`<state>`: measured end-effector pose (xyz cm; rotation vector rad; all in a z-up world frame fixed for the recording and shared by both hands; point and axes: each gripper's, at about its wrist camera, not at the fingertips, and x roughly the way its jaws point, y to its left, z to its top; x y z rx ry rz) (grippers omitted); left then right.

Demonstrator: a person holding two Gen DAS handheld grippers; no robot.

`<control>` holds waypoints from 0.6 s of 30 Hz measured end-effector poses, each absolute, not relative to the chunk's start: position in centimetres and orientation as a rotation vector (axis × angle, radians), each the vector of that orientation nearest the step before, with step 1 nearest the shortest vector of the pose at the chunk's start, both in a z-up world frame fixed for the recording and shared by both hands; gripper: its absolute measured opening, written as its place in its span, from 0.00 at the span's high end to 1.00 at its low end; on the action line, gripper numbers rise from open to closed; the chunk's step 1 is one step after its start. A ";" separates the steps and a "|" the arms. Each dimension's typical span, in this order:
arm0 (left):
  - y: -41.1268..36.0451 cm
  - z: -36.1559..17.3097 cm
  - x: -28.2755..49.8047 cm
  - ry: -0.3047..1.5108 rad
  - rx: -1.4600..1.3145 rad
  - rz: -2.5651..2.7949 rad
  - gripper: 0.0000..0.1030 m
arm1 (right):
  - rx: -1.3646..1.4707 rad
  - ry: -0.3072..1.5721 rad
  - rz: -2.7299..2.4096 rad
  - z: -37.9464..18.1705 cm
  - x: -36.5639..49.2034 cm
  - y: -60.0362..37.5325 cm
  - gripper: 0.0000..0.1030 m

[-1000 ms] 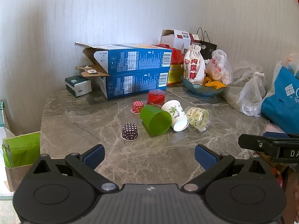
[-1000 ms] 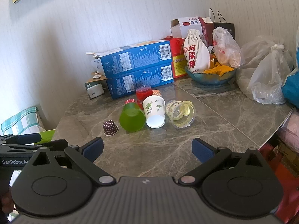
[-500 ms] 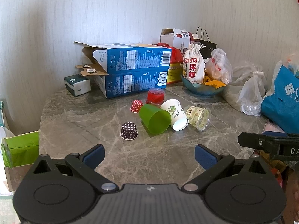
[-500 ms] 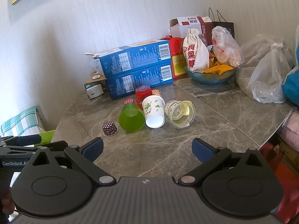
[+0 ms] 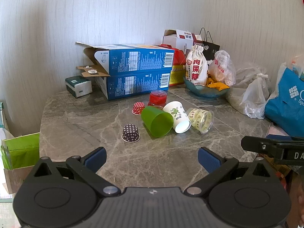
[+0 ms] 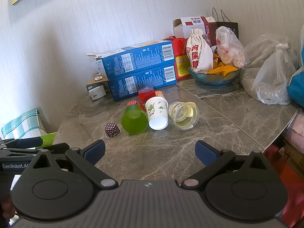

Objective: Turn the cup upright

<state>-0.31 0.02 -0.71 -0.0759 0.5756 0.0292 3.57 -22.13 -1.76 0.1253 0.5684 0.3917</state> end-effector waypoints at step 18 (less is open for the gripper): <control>-0.1 -0.8 -0.3 0.581 -0.077 0.027 0.00 | 0.136 0.576 0.396 -2.2 4.1 -22.2 0.01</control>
